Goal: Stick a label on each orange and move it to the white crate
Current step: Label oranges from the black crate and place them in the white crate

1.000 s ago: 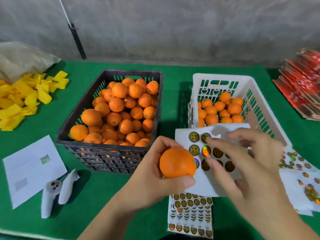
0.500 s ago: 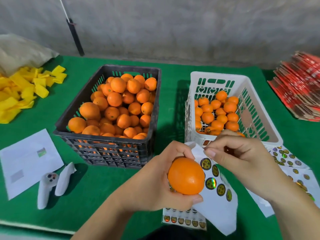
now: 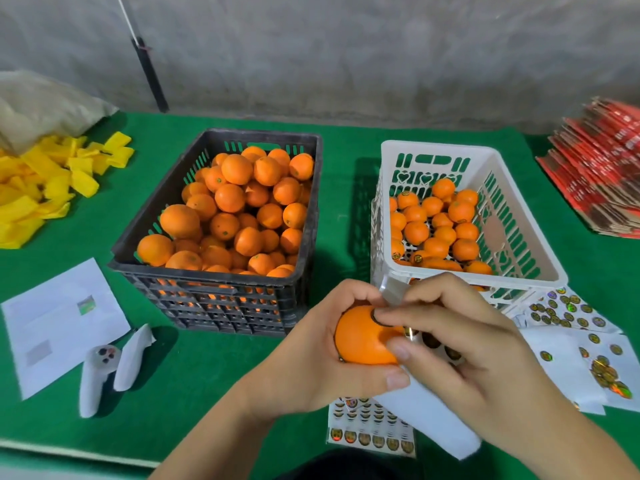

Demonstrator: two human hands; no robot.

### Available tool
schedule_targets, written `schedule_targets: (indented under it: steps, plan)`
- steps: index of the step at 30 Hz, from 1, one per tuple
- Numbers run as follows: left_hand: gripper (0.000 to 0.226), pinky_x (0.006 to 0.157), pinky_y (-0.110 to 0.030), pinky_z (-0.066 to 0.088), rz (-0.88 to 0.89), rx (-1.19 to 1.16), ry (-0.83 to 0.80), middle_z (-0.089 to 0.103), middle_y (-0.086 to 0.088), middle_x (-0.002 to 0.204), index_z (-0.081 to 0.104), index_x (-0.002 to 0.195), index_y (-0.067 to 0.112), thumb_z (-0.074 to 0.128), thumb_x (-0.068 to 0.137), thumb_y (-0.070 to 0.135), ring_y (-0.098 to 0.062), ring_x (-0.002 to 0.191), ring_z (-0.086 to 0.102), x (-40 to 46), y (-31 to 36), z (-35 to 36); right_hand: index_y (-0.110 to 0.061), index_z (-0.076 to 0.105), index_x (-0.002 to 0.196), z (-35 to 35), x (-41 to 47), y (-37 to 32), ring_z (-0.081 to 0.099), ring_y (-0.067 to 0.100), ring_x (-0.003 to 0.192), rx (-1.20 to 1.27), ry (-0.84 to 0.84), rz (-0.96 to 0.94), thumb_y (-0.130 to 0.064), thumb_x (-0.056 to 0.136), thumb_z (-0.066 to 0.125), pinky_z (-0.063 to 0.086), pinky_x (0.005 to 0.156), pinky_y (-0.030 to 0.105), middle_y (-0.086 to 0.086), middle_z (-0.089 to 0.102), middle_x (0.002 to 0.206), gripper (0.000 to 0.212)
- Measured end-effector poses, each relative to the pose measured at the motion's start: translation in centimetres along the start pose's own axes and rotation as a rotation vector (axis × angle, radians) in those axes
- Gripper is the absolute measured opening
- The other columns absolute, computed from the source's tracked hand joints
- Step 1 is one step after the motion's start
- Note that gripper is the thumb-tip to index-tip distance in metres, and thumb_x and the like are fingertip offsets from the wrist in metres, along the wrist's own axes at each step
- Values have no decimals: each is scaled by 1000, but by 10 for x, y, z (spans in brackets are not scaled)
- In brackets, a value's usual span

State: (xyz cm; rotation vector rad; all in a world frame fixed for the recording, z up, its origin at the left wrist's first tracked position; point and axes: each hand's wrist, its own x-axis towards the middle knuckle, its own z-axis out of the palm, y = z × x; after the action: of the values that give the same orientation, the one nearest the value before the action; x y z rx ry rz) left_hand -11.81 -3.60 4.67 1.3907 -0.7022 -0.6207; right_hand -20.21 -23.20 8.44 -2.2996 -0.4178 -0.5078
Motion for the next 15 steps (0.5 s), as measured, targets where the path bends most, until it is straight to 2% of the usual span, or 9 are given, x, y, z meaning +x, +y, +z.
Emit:
schedule_targets:
  steps: [3,5,7,10,13,15]
  plan:
    - [68,90,-33,57,-27,-41,13,67,-2,129,55,139,19,88,80,8,-22,111,70,1,-4,0,-27,59,148,-6,-7,6,54,20,132,-58,-168,-32,-33,101,61,48,98,32,-9,48,145,47]
    - [74,94,-35,56,-49,-101,-4,67,-5,132,55,141,15,90,77,21,-25,117,68,2,-4,1,-29,50,155,-5,-9,12,48,22,141,-135,-211,-69,-23,96,70,47,105,35,-9,40,159,63]
    - [80,94,-38,55,-72,-176,-17,68,-9,129,54,142,11,87,76,41,-28,118,67,3,-4,2,-27,47,157,-2,-7,16,48,21,141,-194,-208,-117,-25,94,78,47,105,39,-10,41,160,70]
    - [71,104,-46,52,-63,-259,-32,63,-19,138,53,146,8,68,89,48,-32,128,62,4,-4,8,-26,55,151,2,-3,15,48,18,141,-224,-148,-155,-47,93,79,48,108,44,-14,48,156,66]
    - [68,111,-52,49,-137,-446,90,62,-11,145,62,142,17,55,94,67,-31,137,57,8,0,15,-31,56,147,2,-1,12,51,10,140,-126,-70,-122,-54,90,75,45,109,30,-21,50,152,64]
    - [51,106,-51,53,-197,-440,218,67,-6,139,69,133,23,52,101,59,-29,129,63,14,-2,13,-35,58,145,-9,4,12,54,8,136,2,-3,-46,-57,83,77,43,107,19,-21,54,147,68]
